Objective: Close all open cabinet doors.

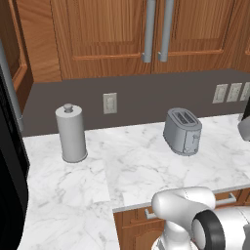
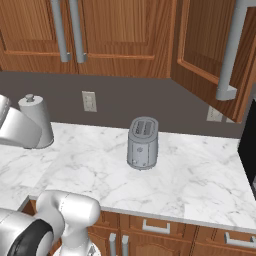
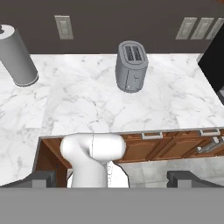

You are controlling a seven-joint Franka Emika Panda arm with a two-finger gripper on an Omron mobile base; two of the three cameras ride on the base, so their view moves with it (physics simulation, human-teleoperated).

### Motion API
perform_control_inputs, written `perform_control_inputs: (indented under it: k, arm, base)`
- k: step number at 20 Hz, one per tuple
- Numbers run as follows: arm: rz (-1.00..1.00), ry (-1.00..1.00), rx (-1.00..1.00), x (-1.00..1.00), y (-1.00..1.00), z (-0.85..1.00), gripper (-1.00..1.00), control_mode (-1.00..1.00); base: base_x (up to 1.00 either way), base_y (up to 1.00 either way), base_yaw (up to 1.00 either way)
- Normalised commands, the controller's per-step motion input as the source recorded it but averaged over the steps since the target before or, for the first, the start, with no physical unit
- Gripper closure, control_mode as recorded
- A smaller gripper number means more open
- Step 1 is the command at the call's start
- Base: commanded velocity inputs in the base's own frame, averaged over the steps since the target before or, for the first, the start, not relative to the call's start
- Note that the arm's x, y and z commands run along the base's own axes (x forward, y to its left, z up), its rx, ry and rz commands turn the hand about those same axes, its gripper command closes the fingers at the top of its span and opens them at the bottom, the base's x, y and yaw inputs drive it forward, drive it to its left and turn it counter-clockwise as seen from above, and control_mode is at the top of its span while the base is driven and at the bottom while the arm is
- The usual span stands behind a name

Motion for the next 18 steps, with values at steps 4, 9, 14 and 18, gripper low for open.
perform_control_inputs:
  k: [4, 9, 14, 18]
  arm:
    - [0.00, 0.00, 0.00, 0.00, 0.00, -0.01, -1.00, -1.00]
    - [0.00, 0.02, 0.00, 0.00, 0.00, -0.10, -1.00, -1.00]
    - [0.00, 0.02, 0.00, 0.01, 0.04, -0.17, -1.00, -1.00]
    - [0.00, 0.00, 0.00, 0.04, 0.04, -0.24, -1.00, -1.00]
  base:
    - [0.00, 0.00, 0.00]
    - [0.00, 0.00, 0.00]
    - [0.00, 0.00, 0.00]
    - [0.00, 0.00, 0.00]
